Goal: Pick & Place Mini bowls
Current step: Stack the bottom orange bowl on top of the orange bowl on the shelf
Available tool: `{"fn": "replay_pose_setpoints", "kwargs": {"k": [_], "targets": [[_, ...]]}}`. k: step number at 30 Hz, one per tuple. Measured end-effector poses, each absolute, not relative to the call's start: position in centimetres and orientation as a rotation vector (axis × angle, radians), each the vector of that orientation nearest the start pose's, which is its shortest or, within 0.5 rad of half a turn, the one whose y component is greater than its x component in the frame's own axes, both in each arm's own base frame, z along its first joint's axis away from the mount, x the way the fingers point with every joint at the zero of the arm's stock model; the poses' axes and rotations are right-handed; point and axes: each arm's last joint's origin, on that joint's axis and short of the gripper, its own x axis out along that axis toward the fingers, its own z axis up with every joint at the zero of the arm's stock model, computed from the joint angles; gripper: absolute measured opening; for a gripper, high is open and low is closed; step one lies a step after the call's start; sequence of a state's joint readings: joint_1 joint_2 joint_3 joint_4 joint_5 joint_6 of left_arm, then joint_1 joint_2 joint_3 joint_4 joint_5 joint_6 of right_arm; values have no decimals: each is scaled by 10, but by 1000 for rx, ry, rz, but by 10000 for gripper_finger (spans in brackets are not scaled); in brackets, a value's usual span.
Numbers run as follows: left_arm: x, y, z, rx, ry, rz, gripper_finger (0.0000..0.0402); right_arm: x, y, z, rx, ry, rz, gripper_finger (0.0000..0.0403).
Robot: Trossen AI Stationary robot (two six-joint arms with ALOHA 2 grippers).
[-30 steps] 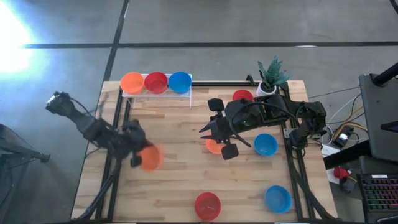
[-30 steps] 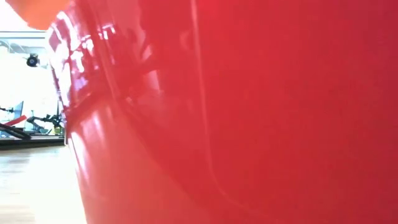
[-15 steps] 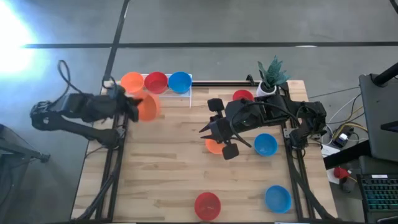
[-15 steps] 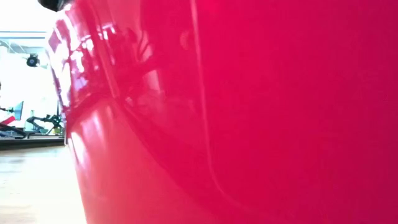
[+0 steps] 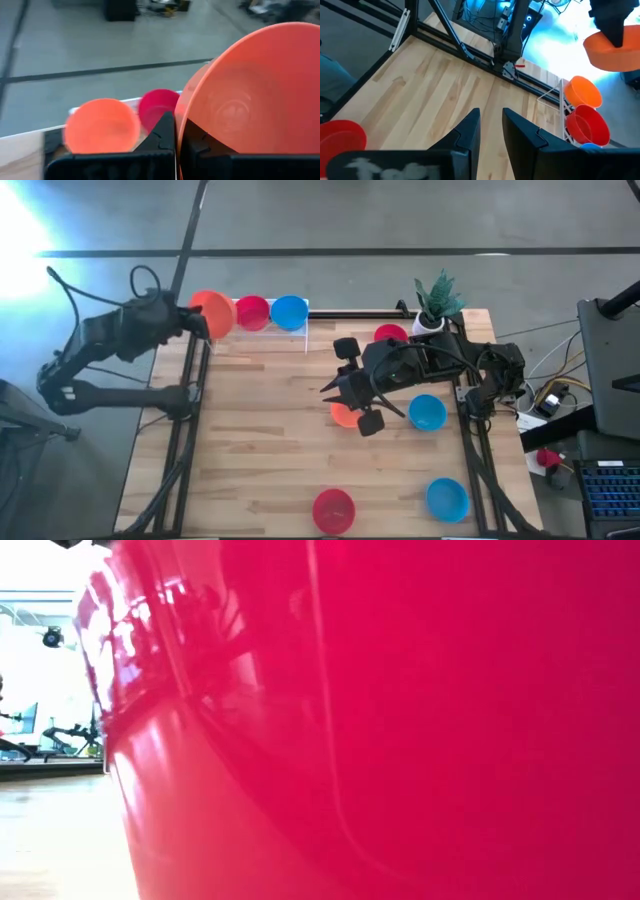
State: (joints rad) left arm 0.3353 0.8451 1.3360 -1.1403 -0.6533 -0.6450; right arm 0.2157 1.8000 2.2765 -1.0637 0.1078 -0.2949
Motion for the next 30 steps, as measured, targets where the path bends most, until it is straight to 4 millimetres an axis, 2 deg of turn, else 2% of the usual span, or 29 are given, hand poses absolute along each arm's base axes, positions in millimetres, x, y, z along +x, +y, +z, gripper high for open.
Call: {"fn": "replay_pose_setpoints", "kwargs": {"k": [8,14,20,30], "targets": [[102,80,411,-418,446,1280,0,343,72,473,-374,562,188,79],[106,114,402,-361,608,1393,0,343,72,473,-343,565,179,79],[98,140,396,-371,720,1462,0,343,72,473,-349,565,181,79],[95,141,392,-334,797,1486,0,343,72,473,-379,562,184,79]]}}
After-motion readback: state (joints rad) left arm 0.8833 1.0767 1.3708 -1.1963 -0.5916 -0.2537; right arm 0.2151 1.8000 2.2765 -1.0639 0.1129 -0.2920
